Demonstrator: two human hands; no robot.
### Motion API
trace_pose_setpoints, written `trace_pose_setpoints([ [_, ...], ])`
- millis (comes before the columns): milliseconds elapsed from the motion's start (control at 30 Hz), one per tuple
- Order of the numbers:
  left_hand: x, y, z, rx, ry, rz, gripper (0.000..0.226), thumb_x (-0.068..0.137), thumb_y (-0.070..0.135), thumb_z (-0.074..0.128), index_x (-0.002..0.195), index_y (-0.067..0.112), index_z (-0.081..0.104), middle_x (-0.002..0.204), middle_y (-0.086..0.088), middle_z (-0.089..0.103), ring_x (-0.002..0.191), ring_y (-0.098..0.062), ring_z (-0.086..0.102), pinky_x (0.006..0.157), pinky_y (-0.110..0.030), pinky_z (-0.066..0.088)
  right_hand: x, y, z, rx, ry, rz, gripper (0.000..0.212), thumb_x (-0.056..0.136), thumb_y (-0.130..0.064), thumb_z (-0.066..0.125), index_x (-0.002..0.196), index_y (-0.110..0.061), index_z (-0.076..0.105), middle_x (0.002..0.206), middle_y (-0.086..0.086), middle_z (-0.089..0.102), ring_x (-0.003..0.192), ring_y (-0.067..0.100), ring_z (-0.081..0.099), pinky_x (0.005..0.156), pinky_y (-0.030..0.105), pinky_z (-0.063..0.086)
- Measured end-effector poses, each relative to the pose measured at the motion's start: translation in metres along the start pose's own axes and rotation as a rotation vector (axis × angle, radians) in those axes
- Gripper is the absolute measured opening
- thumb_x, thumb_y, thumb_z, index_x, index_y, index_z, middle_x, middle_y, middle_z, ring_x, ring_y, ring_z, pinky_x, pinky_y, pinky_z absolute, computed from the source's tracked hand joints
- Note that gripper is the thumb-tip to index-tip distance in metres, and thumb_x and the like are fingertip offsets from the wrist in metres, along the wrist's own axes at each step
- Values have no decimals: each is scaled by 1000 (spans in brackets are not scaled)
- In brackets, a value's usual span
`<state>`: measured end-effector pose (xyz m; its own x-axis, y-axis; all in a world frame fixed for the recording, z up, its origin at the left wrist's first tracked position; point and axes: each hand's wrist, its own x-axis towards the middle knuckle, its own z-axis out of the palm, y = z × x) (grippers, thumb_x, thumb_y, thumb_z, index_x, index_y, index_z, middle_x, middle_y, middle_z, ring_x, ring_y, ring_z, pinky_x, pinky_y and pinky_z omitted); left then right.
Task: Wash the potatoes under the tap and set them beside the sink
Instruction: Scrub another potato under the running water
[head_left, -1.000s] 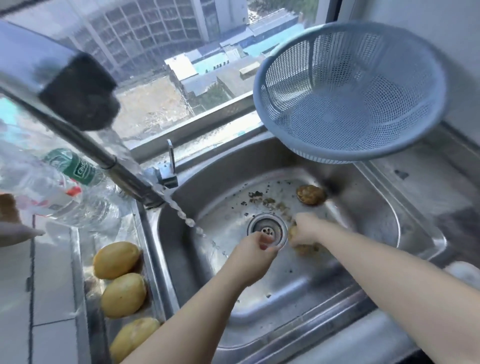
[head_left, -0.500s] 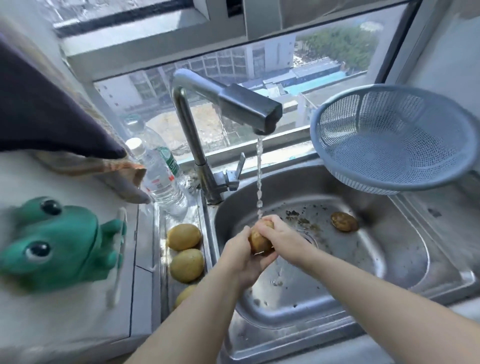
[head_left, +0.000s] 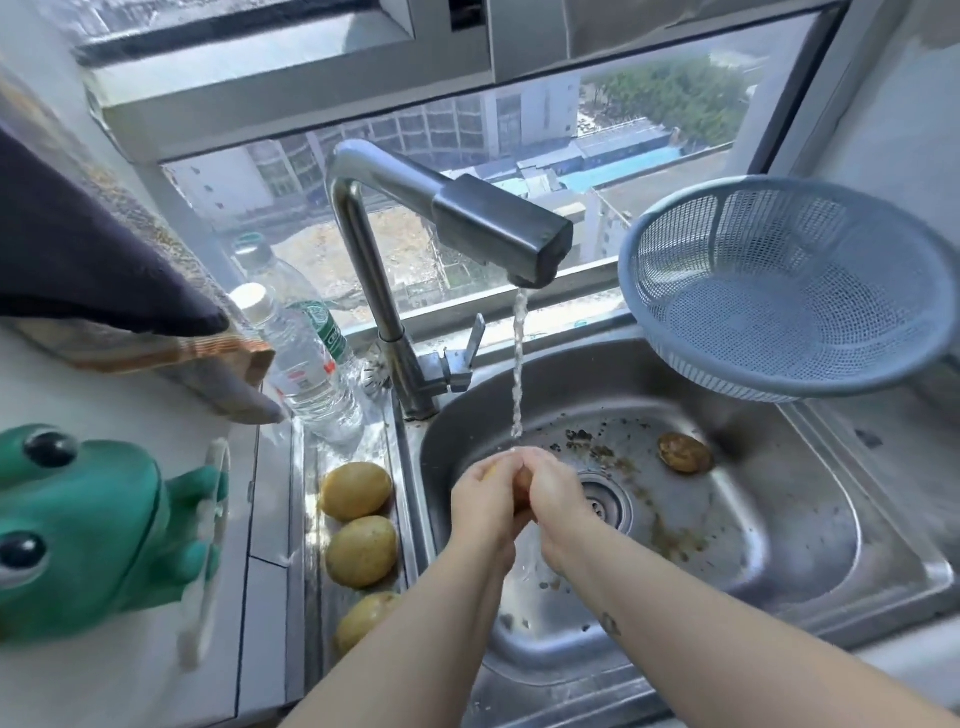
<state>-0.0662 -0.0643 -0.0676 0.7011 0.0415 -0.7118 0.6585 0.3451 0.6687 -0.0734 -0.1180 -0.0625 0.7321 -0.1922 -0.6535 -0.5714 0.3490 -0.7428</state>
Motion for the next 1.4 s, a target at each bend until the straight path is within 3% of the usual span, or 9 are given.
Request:
trace_pose_setpoints([
  [200, 6, 6, -5, 31, 149, -185, 18, 89, 5, 49, 77, 2, 61, 66, -13, 60, 58, -24, 57, 46, -25, 47, -3, 22, -10, -191, -104, -73, 36, 98, -17, 47, 132, -23, 37, 121, 4, 55, 108, 15, 53, 91, 24, 40],
  [433, -1, -2, -12, -122, 42, -176, 21, 97, 2, 45, 85, -2, 62, 76, -15, 65, 72, -25, 61, 64, -32, 50, 25, 36, 13, -64, 224, 23, 19, 84, -15, 60, 102, -9, 60, 94, 8, 68, 88, 23, 64, 78, 30, 49],
  [600, 6, -20, -26, 76, -165, -43, 27, 99, 4, 45, 124, 14, 50, 111, -15, 63, 94, -23, 63, 84, -33, 52, 30, 30, 13, 70, 330, 210, 26, 88, -13, 48, 65, -8, 59, 71, 13, 62, 78, 33, 61, 76, 40, 52],
  [767, 13, -25, -20, 103, 44, 22, 23, 85, 4, 66, 107, 8, 63, 99, -16, 69, 84, -24, 68, 60, -24, 53, 20, 23, 10, 334, 238, 237, 18, 89, -11, 55, 75, -7, 65, 70, 11, 62, 68, 27, 60, 66, 35, 52],
  [900, 14, -13, -9, -30, 139, -63, 2, 85, 3, 64, 86, 3, 66, 74, -11, 66, 66, -20, 63, 56, -28, 52, 15, 23, 5, 400, 101, 116, 27, 97, -8, 45, 120, -10, 59, 95, 6, 64, 84, 17, 60, 71, 24, 48],
  [1033, 15, -5, -8, -36, 268, -140, 15, 84, 7, 57, 72, 4, 65, 67, -12, 63, 58, -23, 58, 50, -27, 47, 10, 33, -5, 27, -61, -7, 45, 96, -10, 48, 141, -15, 42, 119, 2, 61, 107, 14, 59, 93, 28, 46],
  [1167, 11, -5, -8, -33, 218, -175, 20, 93, 4, 41, 92, -1, 60, 73, -15, 60, 62, -25, 57, 53, -29, 46, 15, 39, -4, -110, 25, -41, 59, 91, -16, 56, 146, -17, 33, 131, 5, 55, 120, 20, 53, 109, 39, 38],
  [1267, 4, -7, -6, -163, 161, -180, 17, 98, 2, 41, 105, 2, 57, 82, -18, 60, 71, -27, 58, 60, -36, 49, 26, 40, 4, -22, 155, 38, 51, 85, -16, 61, 134, -15, 49, 124, 8, 57, 112, 24, 58, 103, 43, 44],
  [1400, -1, -23, -16, -101, -16, -39, 22, 101, 8, 40, 119, 14, 52, 100, -12, 61, 86, -22, 61, 72, -31, 51, 31, 28, 5, 164, 304, 191, 12, 82, -3, 53, 71, -6, 58, 75, 15, 57, 73, 28, 55, 66, 36, 48],
])
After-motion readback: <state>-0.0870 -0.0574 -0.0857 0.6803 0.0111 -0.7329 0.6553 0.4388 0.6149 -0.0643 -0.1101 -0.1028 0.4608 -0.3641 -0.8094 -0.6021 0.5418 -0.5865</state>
